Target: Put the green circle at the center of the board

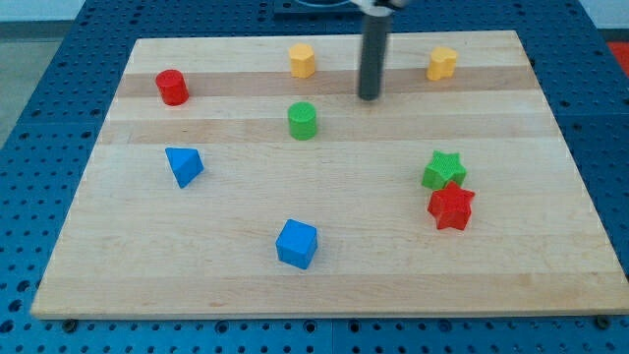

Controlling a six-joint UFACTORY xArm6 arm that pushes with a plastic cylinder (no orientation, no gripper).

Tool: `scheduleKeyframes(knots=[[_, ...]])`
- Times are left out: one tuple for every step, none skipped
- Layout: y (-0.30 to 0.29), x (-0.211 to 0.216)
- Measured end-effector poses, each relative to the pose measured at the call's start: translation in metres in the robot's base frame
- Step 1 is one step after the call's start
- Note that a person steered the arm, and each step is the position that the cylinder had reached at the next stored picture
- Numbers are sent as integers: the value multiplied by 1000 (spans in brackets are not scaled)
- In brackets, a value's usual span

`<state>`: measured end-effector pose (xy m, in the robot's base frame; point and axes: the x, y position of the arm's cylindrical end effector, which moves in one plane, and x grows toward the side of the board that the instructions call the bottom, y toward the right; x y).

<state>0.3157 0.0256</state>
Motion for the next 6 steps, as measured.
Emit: scheduleKeyframes(knots=[[-80,5],[-108,9],[-111,20],[-78,35],[-30,47],[-19,55]])
